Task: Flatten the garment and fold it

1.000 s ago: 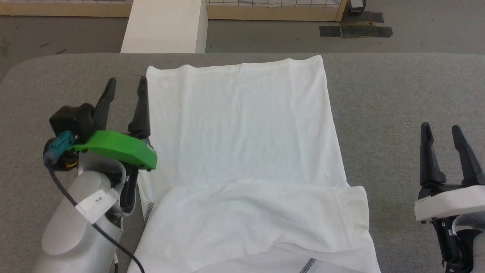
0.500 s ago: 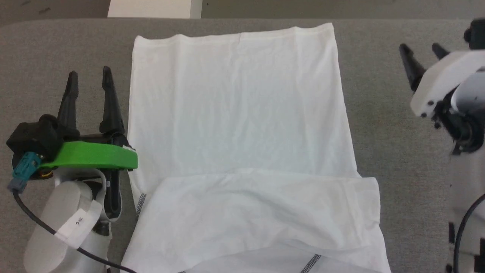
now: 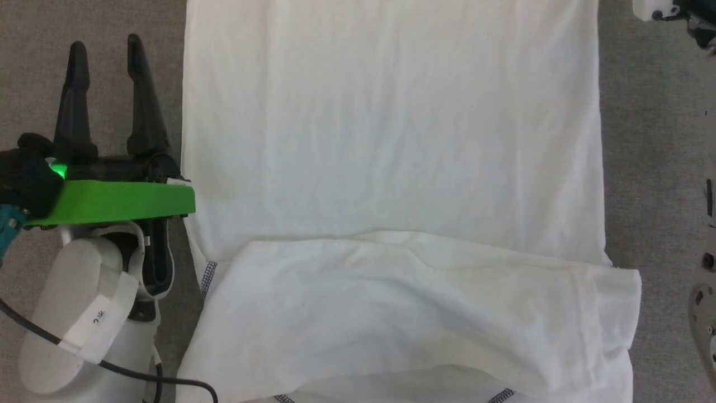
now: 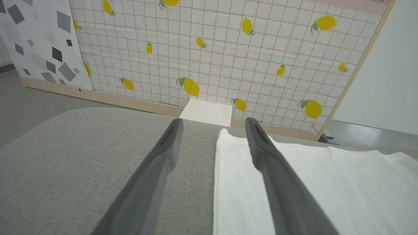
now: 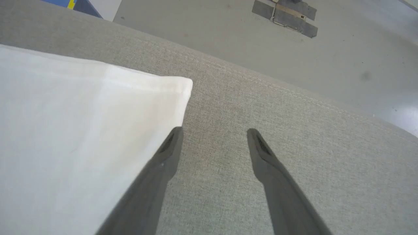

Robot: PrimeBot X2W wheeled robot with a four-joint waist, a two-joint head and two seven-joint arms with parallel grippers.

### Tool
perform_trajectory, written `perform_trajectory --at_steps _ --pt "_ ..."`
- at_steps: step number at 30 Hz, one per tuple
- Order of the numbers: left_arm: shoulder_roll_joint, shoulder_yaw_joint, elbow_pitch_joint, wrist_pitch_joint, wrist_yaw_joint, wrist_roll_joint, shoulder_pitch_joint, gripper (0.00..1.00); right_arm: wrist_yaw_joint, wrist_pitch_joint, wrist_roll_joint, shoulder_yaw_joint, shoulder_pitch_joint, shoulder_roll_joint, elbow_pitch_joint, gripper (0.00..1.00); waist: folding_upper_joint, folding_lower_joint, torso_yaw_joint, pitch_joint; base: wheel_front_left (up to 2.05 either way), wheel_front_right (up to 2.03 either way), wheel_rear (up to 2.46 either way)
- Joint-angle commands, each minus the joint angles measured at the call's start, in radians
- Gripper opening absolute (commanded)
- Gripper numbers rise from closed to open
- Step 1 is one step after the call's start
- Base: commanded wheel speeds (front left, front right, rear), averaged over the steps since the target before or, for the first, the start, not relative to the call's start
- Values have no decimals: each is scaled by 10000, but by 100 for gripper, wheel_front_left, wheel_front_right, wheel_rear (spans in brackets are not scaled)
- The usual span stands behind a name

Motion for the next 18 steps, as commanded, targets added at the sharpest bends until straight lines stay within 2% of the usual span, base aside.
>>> perform_trajectory --at_steps 1,7,10,11,12,13,18 --pt "30 73 -81 -39 -13 88 -142 100 -13 230 -81 175 -282 -21 119 100 0 -2 613 987 0 0 0" --pt "174 200 -293 11 60 98 -147 100 -13 1264 51 1161 -689 -150 505 100 0 -2 581 1417 0 0 0" --pt "258 239 -328 88 76 88 -193 100 -13 1854 307 1291 -709 -222 581 100 0 -2 564 1483 0 0 0" --pt "305 248 -351 155 79 86 -239 100 -13 2085 372 1263 -715 -233 553 44 0 -2 547 1504 0 0 0" --pt "359 254 -369 233 68 79 -298 100 -13 2194 418 1237 -732 -232 488 31 0 -2 531 1520 0 0 0" --pt "449 257 -390 368 27 56 -416 100 -13 2289 469 1234 -750 -234 388 0 0 -2 507 1533 0 0 0" --pt "1256 231 -337 1708 -335 -67 -1626 100 -13 2368 717 1265 -781 -227 -94 0 0 -2 335 1505 0 0 0"
